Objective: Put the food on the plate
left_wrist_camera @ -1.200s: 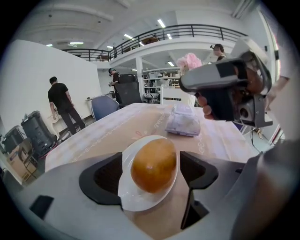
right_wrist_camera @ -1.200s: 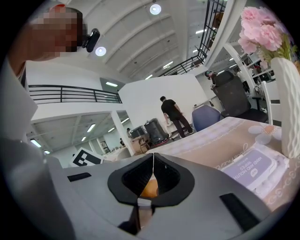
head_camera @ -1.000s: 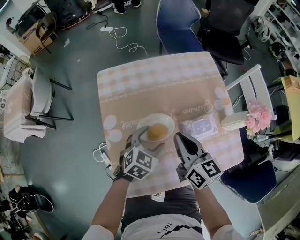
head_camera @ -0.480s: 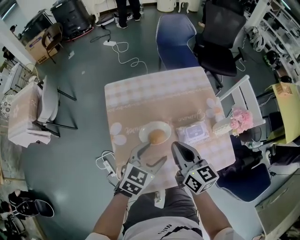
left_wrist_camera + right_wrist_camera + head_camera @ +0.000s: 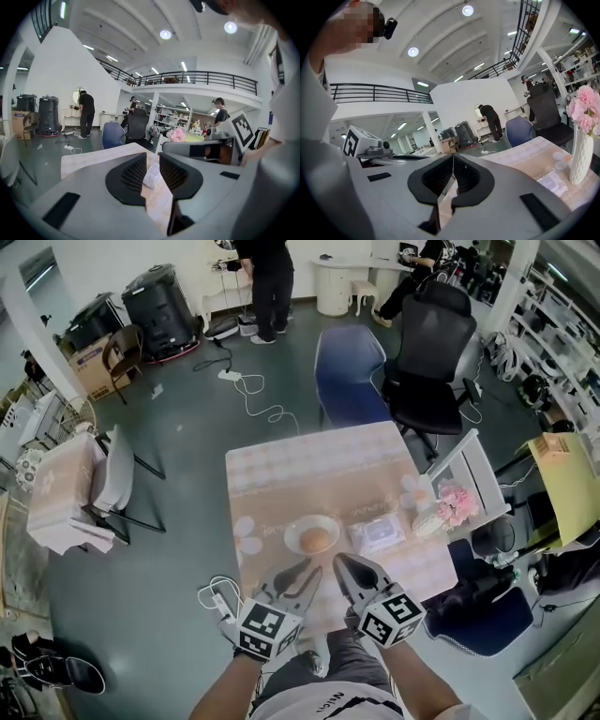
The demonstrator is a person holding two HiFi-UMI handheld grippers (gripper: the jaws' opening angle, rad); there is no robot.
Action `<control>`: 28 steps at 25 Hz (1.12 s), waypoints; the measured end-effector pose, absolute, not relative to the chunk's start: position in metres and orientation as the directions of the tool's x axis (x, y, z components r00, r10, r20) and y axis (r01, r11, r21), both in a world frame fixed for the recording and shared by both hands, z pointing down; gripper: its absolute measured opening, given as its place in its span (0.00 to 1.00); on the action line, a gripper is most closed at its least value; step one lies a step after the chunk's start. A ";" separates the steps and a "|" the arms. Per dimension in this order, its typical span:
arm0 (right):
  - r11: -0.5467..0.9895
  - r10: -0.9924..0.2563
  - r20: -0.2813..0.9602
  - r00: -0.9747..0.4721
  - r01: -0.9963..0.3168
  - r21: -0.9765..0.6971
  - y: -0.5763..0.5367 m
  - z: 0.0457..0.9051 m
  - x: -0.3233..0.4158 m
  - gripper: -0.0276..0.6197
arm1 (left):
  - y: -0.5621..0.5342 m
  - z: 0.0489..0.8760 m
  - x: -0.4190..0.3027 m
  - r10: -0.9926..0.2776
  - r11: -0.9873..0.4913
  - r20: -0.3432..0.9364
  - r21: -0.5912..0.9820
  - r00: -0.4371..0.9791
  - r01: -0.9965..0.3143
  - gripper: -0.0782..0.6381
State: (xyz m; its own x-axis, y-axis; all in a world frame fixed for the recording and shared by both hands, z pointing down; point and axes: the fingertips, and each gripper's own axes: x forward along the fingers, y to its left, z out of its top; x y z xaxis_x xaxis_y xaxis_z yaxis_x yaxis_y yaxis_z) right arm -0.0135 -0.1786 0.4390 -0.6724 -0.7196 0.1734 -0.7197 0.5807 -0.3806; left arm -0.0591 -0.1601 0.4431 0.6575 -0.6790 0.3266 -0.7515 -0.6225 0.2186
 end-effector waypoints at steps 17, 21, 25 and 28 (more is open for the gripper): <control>0.637 -0.717 0.085 -0.692 -0.700 -0.323 -0.142 0.375 -0.013 0.07 | -0.117 0.362 -0.049 -0.710 -0.633 0.125 0.317 0.693 -0.706 0.12; 0.640 -0.722 0.074 -0.688 -0.705 -0.306 -0.141 0.367 -0.013 0.07 | -0.118 0.355 -0.054 -0.726 -0.623 0.113 0.311 0.679 -0.718 0.12; 0.641 -0.725 0.067 -0.685 -0.707 -0.297 -0.140 0.363 -0.014 0.07 | -0.117 0.350 -0.055 -0.728 -0.626 0.101 0.305 0.678 -0.718 0.12; 0.643 -0.725 0.065 -0.686 -0.707 -0.294 -0.141 0.362 -0.014 0.07 | -0.118 0.349 -0.055 -0.729 -0.627 0.098 0.303 0.678 -0.718 0.12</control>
State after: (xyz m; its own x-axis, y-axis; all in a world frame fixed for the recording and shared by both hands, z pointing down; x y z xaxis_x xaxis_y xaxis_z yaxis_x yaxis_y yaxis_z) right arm -0.0144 -0.1406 0.3622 -0.6860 -0.7247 0.0646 -0.7071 0.6430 -0.2943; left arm -0.0553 -0.1175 0.3488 0.6779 -0.7286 0.0977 -0.7177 -0.6271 0.3027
